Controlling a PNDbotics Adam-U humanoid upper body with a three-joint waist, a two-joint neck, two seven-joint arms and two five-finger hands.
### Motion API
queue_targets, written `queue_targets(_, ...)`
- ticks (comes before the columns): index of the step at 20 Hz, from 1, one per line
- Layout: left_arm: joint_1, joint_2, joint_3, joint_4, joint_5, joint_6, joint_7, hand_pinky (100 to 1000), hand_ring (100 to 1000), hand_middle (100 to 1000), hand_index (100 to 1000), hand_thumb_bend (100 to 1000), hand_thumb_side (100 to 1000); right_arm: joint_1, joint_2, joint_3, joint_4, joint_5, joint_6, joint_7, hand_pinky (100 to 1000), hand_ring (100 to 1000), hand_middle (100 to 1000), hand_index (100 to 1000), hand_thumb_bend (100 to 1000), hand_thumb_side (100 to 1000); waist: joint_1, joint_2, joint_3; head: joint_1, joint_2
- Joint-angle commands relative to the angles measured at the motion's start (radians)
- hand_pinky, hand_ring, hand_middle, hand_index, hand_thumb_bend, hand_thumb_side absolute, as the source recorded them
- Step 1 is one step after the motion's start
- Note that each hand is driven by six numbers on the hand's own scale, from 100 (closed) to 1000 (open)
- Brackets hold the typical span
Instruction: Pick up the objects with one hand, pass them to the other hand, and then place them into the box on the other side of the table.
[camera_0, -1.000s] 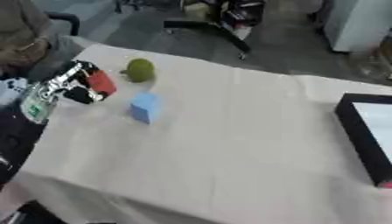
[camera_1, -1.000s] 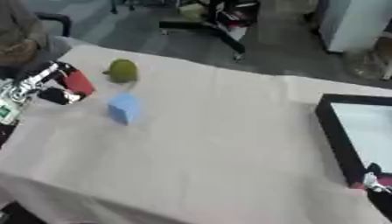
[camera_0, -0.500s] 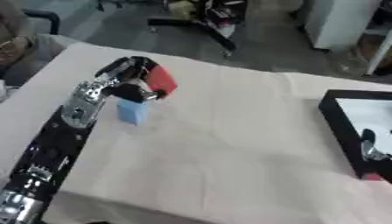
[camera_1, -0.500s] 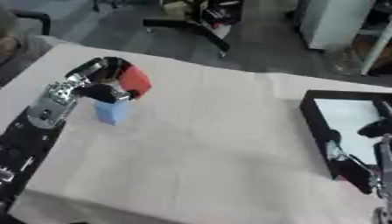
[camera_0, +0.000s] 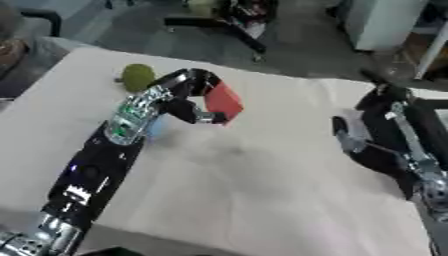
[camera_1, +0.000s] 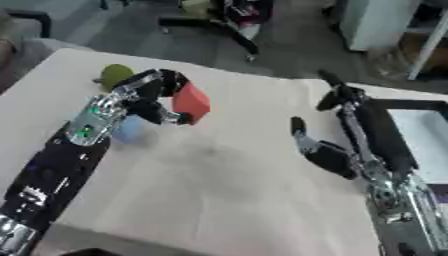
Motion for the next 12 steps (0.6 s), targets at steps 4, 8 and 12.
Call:
queue_targets(4,-0.066,0.017,-0.057,-0.002,0.053,-0.017,-0.049,751,584,576,591,664,109,-0.118,-0.004,0.078,0.084,-0.012,-0.039,0.087,633,668,561,945,195,352,0.001,-0.001,0.014,-0.018,-0.012)
queue_targets(8,-0.091,0.005,-0.072,-0.007,0.066,-0.007,-0.071,752,585,577,593,673,109,-0.165,-0.001,0.099,0.121,0.045,-0.067,0.125,734,728,627,976,251,291,0.000,0.002,0.024,-0.015,-0.016)
queue_targets(12,-0.109,-0.004,-0.086,-0.005,0.086,0.010,-0.089,752,587,580,596,684,103,-0.190,0.007,0.109,0.151,0.160,-0.113,0.158,809,765,685,986,355,243,0.000,0.006,0.029,-0.014,-0.017)
